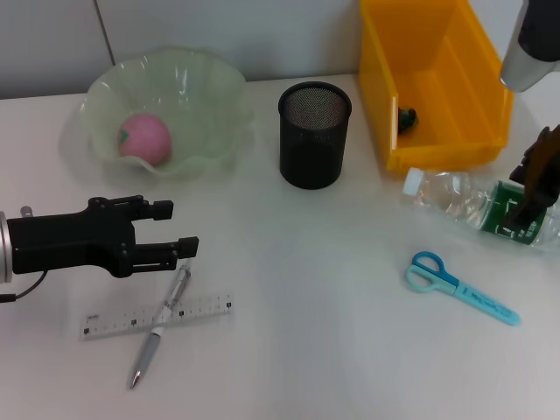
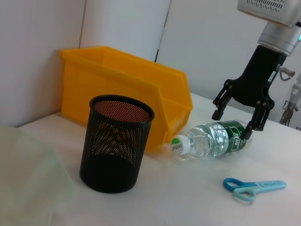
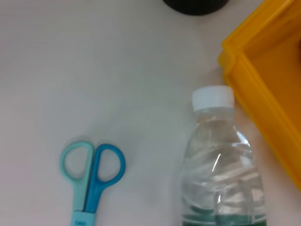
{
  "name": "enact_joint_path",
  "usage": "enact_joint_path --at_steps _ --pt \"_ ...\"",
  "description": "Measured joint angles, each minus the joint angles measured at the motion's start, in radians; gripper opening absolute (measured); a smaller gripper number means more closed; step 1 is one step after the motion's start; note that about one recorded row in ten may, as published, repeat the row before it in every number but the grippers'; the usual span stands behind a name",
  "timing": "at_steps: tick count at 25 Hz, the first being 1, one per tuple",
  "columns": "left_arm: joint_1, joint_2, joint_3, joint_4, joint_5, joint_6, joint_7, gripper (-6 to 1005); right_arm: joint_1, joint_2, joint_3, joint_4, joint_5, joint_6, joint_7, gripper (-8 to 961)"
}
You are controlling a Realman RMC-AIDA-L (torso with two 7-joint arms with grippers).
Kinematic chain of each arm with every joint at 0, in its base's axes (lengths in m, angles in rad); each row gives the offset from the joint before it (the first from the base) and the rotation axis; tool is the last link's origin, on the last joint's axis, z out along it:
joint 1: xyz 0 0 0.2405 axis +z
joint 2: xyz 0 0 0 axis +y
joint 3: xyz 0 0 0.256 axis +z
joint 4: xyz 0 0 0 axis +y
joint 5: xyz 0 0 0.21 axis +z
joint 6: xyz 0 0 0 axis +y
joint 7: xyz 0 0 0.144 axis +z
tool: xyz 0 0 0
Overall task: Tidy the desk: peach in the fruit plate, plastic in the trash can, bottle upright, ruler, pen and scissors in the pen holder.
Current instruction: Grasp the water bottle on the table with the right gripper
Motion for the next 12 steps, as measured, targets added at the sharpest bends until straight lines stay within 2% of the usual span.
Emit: enact_joint_path --at_steps 7,12 --pt "0.000 0.000 0.000 0.000 0.000 0.001 0.000 783 -0.002 0.013 -0.009 0.010 -0.005 0.053 -0.001 820" --pt "0.000 0.000 0.000 0.000 0.000 0.002 0.000 783 0.019 0.016 -0.010 0.072 -0.038 0.087 -0.001 820"
